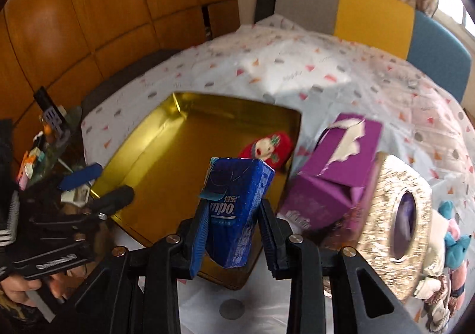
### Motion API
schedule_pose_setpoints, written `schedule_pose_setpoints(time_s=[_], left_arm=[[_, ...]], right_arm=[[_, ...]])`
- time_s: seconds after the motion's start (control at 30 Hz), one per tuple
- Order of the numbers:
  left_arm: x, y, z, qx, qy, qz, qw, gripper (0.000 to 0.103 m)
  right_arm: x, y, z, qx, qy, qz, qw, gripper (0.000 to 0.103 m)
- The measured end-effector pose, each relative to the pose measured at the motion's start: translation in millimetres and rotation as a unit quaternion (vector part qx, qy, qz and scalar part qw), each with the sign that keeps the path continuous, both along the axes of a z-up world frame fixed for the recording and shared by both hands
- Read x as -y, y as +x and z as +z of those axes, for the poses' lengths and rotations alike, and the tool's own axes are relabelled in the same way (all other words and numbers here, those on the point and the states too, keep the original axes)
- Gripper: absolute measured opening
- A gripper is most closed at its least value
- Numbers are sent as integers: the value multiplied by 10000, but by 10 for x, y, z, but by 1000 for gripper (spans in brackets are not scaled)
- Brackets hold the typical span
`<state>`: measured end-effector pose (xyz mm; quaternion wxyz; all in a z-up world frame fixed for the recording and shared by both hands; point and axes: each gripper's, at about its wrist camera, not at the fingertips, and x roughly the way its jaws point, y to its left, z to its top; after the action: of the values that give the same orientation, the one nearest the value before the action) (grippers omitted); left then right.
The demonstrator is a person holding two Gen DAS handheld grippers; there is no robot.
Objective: Organize soft objects
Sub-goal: 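Carry the blue Tempo pack into the gold tin and release with the right gripper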
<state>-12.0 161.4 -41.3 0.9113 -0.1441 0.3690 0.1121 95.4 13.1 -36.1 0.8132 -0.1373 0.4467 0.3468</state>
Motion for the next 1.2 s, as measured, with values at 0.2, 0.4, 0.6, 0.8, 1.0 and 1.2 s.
schedule_pose_setpoints(time_s=[0.2,0.4,0.6,0.8,1.0,1.2], left_arm=[[-44,-17,-37,-31,-38,46,10000,77],[-88,-35,-73,-57,-57,132,9999,77],[-66,-28,-92,-92,-34,112,9999,77],[20,-31,-72,-77,37,-7,10000,77],[82,-42,-27,-31,142,-74,9999,78],[153,-47,0,8,231,-166,9996,79]], right_arm=[[-195,98,-251,-113,-309,59,9994,33],[-329,188,-374,-5,-502,36,9987,42],[-227,106,-225,433,-334,-118,9984,49],[-72,-19,-64,723,-173,-202,9970,50],[101,-133,37,951,-51,-325,9949,50],[352,-202,163,1173,53,-554,9915,50]])
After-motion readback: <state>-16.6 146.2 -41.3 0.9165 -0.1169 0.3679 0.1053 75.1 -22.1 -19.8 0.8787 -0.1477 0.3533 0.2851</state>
